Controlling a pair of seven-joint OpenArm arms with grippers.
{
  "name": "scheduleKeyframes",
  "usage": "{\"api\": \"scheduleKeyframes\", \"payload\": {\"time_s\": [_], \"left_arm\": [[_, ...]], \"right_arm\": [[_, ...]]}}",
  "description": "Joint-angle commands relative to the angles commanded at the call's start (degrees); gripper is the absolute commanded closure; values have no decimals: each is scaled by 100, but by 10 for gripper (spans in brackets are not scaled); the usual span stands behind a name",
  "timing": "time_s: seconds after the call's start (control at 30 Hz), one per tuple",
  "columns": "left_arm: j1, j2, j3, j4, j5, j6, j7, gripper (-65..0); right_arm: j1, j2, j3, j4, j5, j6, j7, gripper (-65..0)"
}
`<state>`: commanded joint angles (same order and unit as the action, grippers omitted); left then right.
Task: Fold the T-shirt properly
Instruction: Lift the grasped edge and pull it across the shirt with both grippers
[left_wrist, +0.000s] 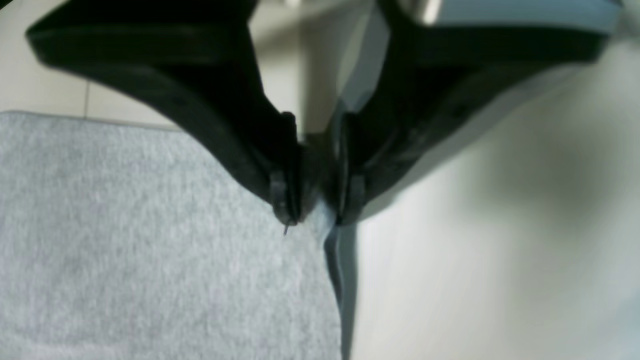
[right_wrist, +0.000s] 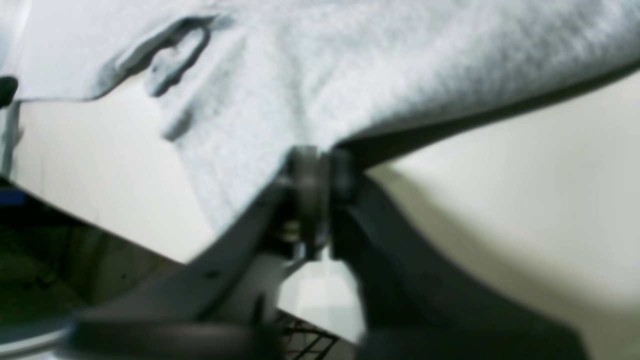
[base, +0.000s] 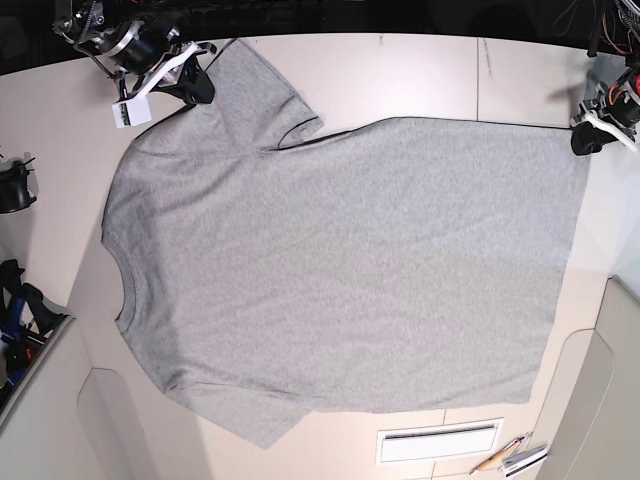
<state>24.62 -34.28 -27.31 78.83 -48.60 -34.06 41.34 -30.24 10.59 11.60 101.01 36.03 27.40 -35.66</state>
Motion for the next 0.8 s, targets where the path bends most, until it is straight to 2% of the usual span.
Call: {"api": "scheduleKeyframes", "payload": {"time_s": [0.07, 0.13, 0.23, 0.37, 0.43, 0.47, 0.57, 0.67, 0.8], "left_arm": [[0, -2, -2, 2, -2, -396, 0, 0], [-2, -2, -2, 2, -2, -588, -2, 0], [0, -4, -4, 35, 0, -588, -15, 0], [4, -4, -35, 90, -2, -594, 4, 0], [2, -2, -170, 164, -50, -594, 4, 0], [4, -2, -247, 188, -129, -594, 9, 0], [4, -4, -420, 289, -407, -594, 184, 0], [-2, -4, -560, 308, -702, -594, 153, 0], [-63, -2, -706, 308, -730, -594, 46, 0]], "right_arm": [[26, 0, 0, 2, -2, 9, -20, 0], [20, 0, 0, 2, -2, 11, -129, 0], [11, 0, 28, 59, 181, 229, -420, 0], [-188, 0, 280, 413, 431, 282, -570, 0], [-289, 2, 470, 616, 610, 466, -579, 0], [-319, 2, 533, 702, 678, 494, -592, 0], [-328, 2, 595, 785, 713, 498, -662, 0], [-297, 2, 597, 785, 837, 501, -656, 0], [20, 0, 597, 785, 791, 501, -662, 0]]}}
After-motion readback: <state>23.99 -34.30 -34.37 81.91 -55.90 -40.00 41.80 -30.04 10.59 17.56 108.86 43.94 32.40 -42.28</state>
